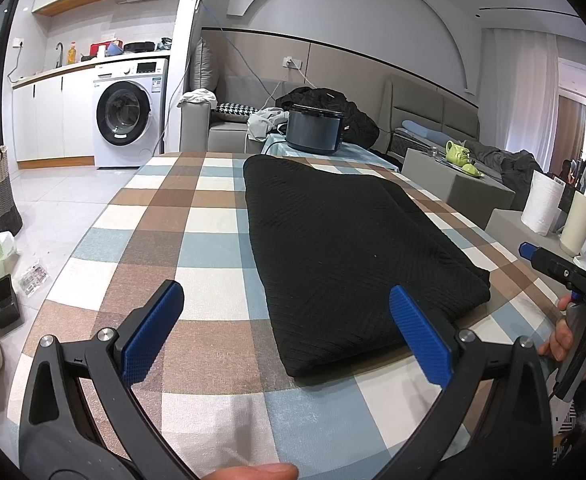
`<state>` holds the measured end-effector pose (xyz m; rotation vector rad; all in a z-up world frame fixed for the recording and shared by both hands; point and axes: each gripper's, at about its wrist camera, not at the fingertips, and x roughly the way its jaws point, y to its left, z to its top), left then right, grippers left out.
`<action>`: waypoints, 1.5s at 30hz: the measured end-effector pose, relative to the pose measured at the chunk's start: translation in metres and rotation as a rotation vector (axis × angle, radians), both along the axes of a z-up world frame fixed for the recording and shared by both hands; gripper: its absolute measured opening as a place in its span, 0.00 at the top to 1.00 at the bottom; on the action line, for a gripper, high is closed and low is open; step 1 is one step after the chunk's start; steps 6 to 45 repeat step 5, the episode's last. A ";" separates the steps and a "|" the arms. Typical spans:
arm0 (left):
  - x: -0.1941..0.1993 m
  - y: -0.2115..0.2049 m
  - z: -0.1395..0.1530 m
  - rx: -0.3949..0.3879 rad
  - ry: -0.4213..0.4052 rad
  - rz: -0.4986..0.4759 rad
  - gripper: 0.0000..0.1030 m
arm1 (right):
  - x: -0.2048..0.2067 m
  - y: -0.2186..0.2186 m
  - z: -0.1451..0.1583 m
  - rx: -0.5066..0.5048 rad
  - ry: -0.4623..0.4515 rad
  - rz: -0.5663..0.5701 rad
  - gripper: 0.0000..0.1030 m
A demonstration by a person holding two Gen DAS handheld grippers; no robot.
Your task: Fold small clothes
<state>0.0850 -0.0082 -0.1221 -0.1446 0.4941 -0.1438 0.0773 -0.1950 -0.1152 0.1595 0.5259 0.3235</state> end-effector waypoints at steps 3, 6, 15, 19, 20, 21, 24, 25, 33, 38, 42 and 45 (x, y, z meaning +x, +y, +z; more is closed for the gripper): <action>0.000 0.000 0.000 -0.001 -0.002 -0.004 0.01 | 0.000 0.001 -0.001 -0.001 0.002 0.007 0.00; 0.001 0.000 0.001 0.000 -0.001 -0.004 0.01 | 0.000 0.001 -0.001 -0.003 0.003 0.010 0.00; 0.001 0.000 0.001 0.000 -0.001 -0.004 0.01 | 0.000 0.001 -0.001 -0.003 0.003 0.010 0.00; 0.001 0.000 0.001 0.000 -0.001 -0.004 0.01 | 0.000 0.001 -0.001 -0.003 0.003 0.010 0.00; 0.001 0.000 0.001 0.000 -0.001 -0.004 0.01 | 0.000 0.001 -0.001 -0.003 0.003 0.010 0.00; 0.001 0.000 0.001 0.000 -0.001 -0.004 0.01 | 0.000 0.001 -0.001 -0.003 0.003 0.010 0.00; 0.001 0.000 0.001 0.000 -0.001 -0.004 0.01 | 0.000 0.001 -0.001 -0.003 0.003 0.010 0.00; 0.001 0.000 0.001 0.000 -0.001 -0.004 0.01 | 0.000 0.001 -0.001 -0.003 0.003 0.010 0.00; 0.001 0.000 0.001 0.000 -0.001 -0.004 0.01 | 0.000 0.001 -0.001 -0.003 0.003 0.010 0.00; 0.001 0.000 0.001 0.000 -0.001 -0.004 0.01 | 0.000 0.001 -0.001 -0.003 0.003 0.010 0.00; 0.001 0.000 0.001 0.000 -0.001 -0.004 0.01 | 0.000 0.001 -0.001 -0.003 0.003 0.010 0.00; 0.001 0.000 0.001 0.000 -0.001 -0.004 0.01 | 0.000 0.001 -0.001 -0.003 0.003 0.010 0.00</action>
